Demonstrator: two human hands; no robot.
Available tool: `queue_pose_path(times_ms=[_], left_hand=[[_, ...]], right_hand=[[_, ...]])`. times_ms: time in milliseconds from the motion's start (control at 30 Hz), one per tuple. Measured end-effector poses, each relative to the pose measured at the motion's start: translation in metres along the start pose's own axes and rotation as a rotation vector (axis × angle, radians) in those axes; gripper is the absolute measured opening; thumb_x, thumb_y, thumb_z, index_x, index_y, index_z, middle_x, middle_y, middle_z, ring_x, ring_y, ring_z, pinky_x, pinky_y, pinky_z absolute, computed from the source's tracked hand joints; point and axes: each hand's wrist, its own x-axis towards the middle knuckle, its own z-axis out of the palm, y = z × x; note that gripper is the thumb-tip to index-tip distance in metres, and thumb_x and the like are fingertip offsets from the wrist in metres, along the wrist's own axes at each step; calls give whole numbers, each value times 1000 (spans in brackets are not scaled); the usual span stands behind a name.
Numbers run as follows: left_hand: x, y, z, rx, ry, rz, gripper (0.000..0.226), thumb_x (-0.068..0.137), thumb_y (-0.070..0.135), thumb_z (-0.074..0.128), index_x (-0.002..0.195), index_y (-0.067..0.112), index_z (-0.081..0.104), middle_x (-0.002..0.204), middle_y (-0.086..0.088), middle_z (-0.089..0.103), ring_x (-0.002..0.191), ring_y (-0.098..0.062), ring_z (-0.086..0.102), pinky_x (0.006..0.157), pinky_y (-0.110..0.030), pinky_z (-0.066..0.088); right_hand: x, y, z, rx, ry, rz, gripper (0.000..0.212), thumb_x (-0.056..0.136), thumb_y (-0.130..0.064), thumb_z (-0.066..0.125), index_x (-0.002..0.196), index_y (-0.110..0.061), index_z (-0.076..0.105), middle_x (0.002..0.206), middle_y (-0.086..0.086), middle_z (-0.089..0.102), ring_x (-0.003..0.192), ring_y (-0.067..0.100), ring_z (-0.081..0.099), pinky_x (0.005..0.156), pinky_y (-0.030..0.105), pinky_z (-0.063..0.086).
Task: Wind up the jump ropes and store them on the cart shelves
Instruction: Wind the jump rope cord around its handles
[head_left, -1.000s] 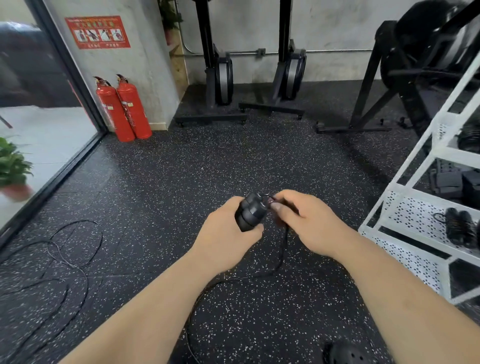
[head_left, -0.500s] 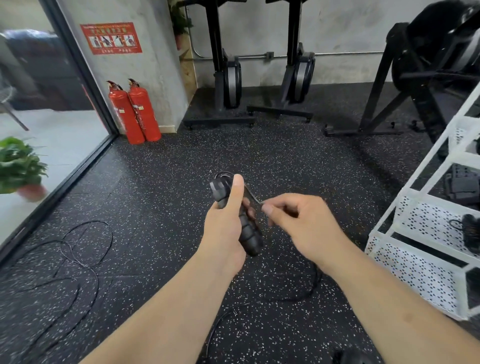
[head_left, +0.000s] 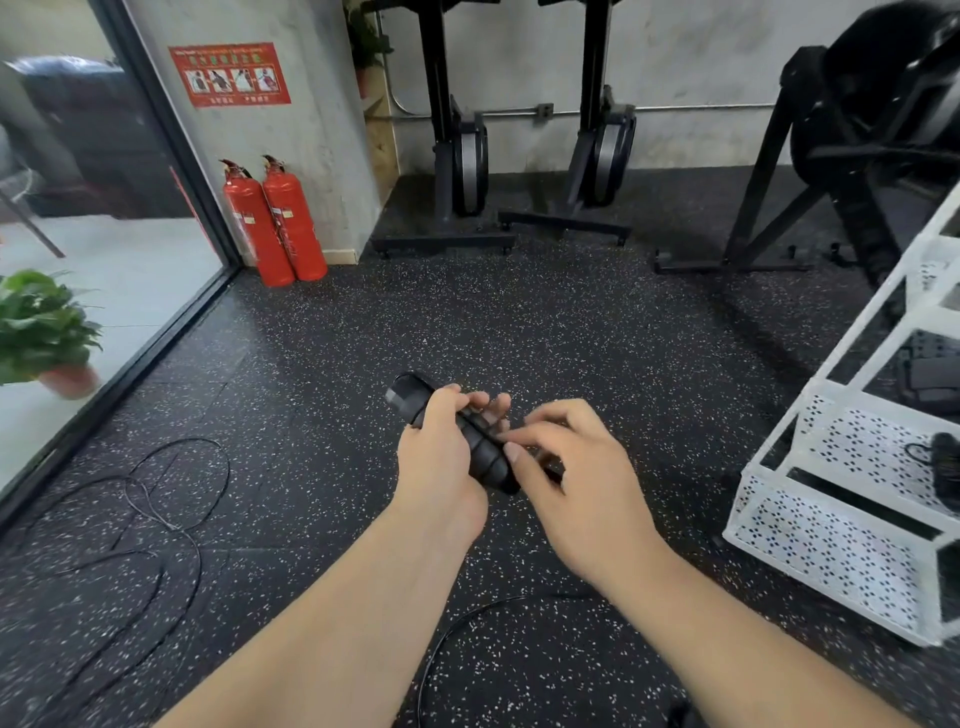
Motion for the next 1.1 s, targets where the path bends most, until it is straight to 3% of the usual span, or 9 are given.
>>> queue_pose_path(times_ms=[133,267,333,467,600,700,800,933,1100], left_hand=[[6,-1,-6,-105,-9,-183,13,99,16,57,111,13,61,115,-9,78,108,-32,78,98,-55,59],[8,-6,-9,-64,58,-256,22,102,29,63,118,15,60,119,-6,79,105,-35,79,92,-50,62],[8,-8,-10,32,33,-285,56,97,55,72,130,10,63,120,-10,79,107,-36,78,88,-49,64],[-1,-1,-9,449,-207,-202,86,80,78,71,139,16,61,128,-10,76,118,-23,73,109,-47,53],[-10,3,-17,1187,-212,212,83,88,66,75,153,26,41,117,11,70,104,-8,71,97,-39,60],[-11,-1,-26,1824,-310,935,89,87,60,78,157,33,30,142,11,43,133,-12,46,115,-35,44],[-8,-8,-27,2112,-523,1213,102,84,62,78,163,23,27,160,1,35,153,-25,31,130,-48,23],[-10,-11,-21,2273,-487,1085,69,91,53,73,145,28,38,128,4,55,119,-24,57,104,-40,44],[-21,-14,-13,2204,-431,946,45,92,55,65,121,31,42,108,10,60,94,-19,65,73,-36,51]], right_hand=[[-8,-4,1,-89,-125,-84,38,104,-56,48,138,-41,56,141,-26,50,122,5,54,98,31,49],[-9,2,7,-88,-93,-99,34,104,-49,50,136,-38,57,122,-17,61,101,8,61,84,37,54],[-5,2,5,-49,-58,-30,24,106,-46,52,128,-41,59,107,-18,65,91,4,62,79,27,51],[14,12,-12,97,19,257,19,111,-44,46,115,-37,64,89,-17,65,79,2,60,67,20,41],[30,27,-35,317,27,545,26,111,-44,49,114,-29,71,89,-2,67,74,15,59,68,31,43],[32,36,-49,270,-126,621,34,109,-50,51,104,-26,74,89,3,75,68,15,56,66,33,41],[27,34,-58,282,-340,634,41,108,-57,49,111,-25,76,93,2,79,68,12,52,57,28,38],[21,19,-61,361,-464,609,57,109,-62,42,113,-17,75,91,11,81,58,8,43,52,24,28],[18,15,-57,272,-299,597,67,106,-68,39,100,-13,77,71,9,77,48,-1,53,65,29,34]])
